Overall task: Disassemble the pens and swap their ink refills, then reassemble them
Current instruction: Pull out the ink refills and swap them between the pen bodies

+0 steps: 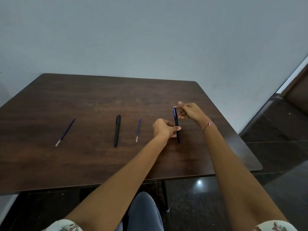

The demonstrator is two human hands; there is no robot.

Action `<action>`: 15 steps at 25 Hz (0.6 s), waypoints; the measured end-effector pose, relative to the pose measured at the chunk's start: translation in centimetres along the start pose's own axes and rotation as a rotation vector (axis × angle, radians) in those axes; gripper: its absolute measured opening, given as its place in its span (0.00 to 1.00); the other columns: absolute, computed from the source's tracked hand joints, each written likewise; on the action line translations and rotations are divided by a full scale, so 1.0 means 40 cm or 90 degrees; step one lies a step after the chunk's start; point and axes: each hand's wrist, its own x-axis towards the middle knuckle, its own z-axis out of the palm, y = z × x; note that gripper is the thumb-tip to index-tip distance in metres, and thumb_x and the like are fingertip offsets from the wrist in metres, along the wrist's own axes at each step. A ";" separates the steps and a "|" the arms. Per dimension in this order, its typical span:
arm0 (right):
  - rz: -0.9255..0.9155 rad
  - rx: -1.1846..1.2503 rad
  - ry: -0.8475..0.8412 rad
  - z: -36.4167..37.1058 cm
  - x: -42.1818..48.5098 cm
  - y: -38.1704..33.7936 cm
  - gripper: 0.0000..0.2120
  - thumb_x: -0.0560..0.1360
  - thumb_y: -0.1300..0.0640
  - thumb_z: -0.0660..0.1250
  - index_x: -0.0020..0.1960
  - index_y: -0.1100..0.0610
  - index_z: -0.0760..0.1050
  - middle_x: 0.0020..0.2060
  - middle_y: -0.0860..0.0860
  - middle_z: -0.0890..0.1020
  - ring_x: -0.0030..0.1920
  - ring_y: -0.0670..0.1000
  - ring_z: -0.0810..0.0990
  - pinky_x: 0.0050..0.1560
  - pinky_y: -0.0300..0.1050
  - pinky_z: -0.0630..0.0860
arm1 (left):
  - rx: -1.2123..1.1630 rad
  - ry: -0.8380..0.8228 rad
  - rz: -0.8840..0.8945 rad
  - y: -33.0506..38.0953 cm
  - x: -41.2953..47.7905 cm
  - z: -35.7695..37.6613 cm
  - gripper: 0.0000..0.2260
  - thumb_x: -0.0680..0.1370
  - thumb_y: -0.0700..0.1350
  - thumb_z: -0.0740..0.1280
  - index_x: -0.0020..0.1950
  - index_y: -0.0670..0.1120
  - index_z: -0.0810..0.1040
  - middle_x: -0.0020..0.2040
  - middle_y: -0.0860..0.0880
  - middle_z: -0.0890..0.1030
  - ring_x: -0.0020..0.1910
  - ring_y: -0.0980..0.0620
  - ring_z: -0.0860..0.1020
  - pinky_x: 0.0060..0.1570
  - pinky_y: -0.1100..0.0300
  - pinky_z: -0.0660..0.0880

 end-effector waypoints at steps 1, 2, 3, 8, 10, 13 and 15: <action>0.014 -0.014 0.003 -0.010 0.010 0.013 0.20 0.82 0.50 0.57 0.56 0.65 0.79 0.35 0.53 0.80 0.33 0.47 0.78 0.38 0.34 0.76 | 0.001 0.007 -0.009 -0.004 0.011 0.018 0.10 0.68 0.34 0.76 0.35 0.42 0.75 0.34 0.46 0.78 0.29 0.54 0.79 0.23 0.65 0.77; 0.026 -0.029 0.005 -0.018 0.018 0.026 0.21 0.82 0.50 0.56 0.56 0.66 0.79 0.35 0.53 0.80 0.33 0.47 0.78 0.37 0.33 0.76 | 0.005 0.010 -0.021 -0.008 0.021 0.033 0.10 0.68 0.35 0.77 0.36 0.42 0.76 0.34 0.46 0.79 0.29 0.54 0.79 0.23 0.65 0.77; 0.034 -0.042 0.005 -0.024 0.025 0.038 0.21 0.82 0.50 0.56 0.56 0.66 0.79 0.35 0.54 0.80 0.33 0.47 0.78 0.35 0.33 0.76 | 0.015 0.011 -0.032 -0.012 0.029 0.045 0.10 0.67 0.36 0.77 0.38 0.42 0.77 0.35 0.45 0.80 0.29 0.54 0.79 0.25 0.63 0.78; 0.041 -0.095 -0.009 -0.015 0.049 0.067 0.21 0.82 0.50 0.54 0.55 0.65 0.79 0.33 0.53 0.78 0.31 0.47 0.76 0.30 0.32 0.73 | 0.149 0.050 -0.003 -0.029 0.047 0.071 0.21 0.65 0.42 0.80 0.53 0.45 0.77 0.42 0.44 0.84 0.40 0.49 0.84 0.45 0.51 0.82; 0.039 -0.122 -0.017 -0.002 0.056 0.071 0.21 0.83 0.51 0.54 0.54 0.65 0.79 0.32 0.53 0.78 0.30 0.47 0.75 0.27 0.32 0.72 | 0.173 0.047 0.016 -0.030 0.049 0.069 0.23 0.64 0.42 0.80 0.55 0.44 0.76 0.41 0.44 0.84 0.38 0.49 0.84 0.45 0.51 0.81; 0.045 -0.134 -0.018 0.016 0.063 0.076 0.19 0.82 0.51 0.56 0.54 0.65 0.80 0.31 0.53 0.77 0.29 0.48 0.75 0.26 0.31 0.73 | 0.184 0.033 0.037 -0.028 0.046 0.060 0.22 0.64 0.40 0.80 0.55 0.44 0.75 0.38 0.44 0.84 0.34 0.50 0.84 0.44 0.52 0.82; 0.047 -0.138 -0.009 0.022 0.063 0.079 0.19 0.82 0.52 0.56 0.54 0.64 0.80 0.31 0.53 0.77 0.29 0.48 0.75 0.26 0.32 0.74 | 0.192 0.032 0.042 -0.025 0.043 0.056 0.22 0.65 0.39 0.79 0.54 0.45 0.75 0.38 0.44 0.84 0.33 0.50 0.83 0.43 0.51 0.82</action>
